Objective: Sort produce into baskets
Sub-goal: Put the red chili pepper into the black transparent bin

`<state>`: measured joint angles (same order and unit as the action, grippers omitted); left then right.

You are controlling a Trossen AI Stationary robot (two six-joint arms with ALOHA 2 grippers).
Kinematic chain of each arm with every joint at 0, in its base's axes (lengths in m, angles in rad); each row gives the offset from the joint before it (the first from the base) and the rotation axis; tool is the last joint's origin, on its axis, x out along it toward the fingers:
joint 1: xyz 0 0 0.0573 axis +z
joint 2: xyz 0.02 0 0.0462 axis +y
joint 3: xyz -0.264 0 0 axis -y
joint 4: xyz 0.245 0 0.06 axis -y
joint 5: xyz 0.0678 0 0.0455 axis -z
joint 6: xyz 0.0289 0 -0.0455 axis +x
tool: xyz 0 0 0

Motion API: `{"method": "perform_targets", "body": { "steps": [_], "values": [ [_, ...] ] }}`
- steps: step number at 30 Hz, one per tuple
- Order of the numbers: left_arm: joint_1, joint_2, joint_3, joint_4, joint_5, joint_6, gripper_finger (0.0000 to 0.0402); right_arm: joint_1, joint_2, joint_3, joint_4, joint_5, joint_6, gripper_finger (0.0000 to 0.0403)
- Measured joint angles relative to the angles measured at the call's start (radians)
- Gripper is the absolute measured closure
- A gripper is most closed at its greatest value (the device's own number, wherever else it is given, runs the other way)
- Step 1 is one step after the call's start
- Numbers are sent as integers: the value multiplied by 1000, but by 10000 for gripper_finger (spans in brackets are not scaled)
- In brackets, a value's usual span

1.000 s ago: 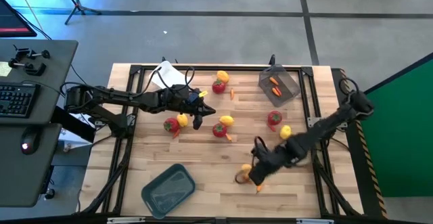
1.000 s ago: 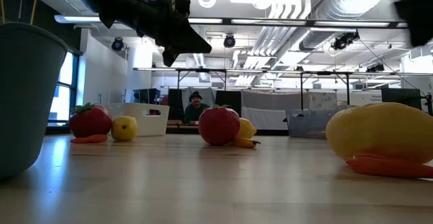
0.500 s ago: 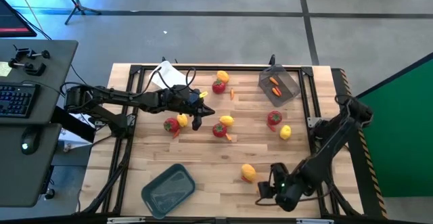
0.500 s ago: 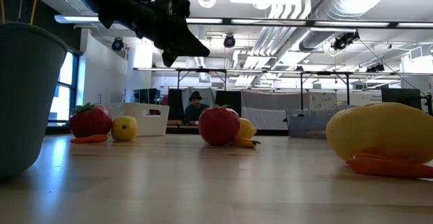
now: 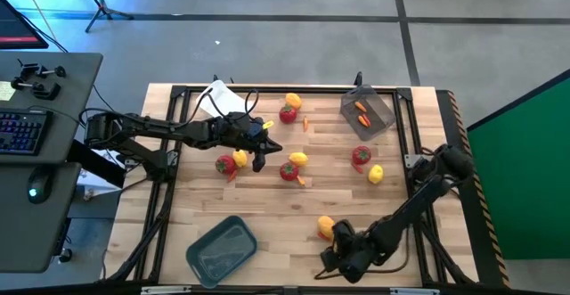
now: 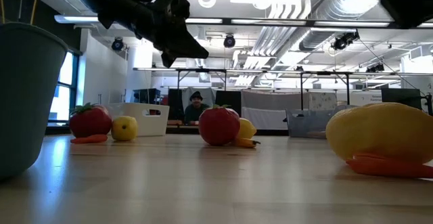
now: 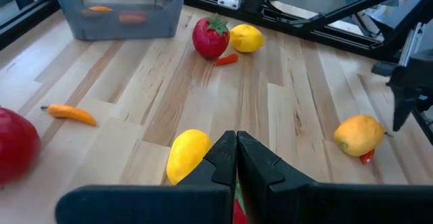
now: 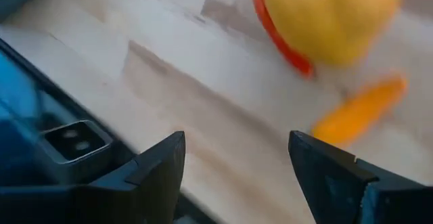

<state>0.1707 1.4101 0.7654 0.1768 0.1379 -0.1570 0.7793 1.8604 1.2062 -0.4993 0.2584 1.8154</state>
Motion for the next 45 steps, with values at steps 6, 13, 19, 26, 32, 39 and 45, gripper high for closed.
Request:
{"method": "perform_targets", "body": {
  "steps": [6,13,19,26,32,39,45],
  "values": [
    [0,0,0,-2,-2,20,402,-47,62,42,-50,1,-205,149],
    [1,0,0,-27,-2,28,401,-86,72,43,-94,48,-273,171],
    [1,0,0,-34,-2,38,402,-99,72,41,-112,53,-357,195],
    [2,0,0,-33,-3,38,402,-101,77,41,-143,55,-412,208],
    [2,0,0,-32,-3,38,402,-106,107,40,-111,24,-469,216],
    [2,0,0,-37,-3,38,401,-113,114,41,-103,13,-466,249],
    [2,0,0,-38,-3,38,402,-117,114,42,-84,-37,-463,327]
  ]
}}
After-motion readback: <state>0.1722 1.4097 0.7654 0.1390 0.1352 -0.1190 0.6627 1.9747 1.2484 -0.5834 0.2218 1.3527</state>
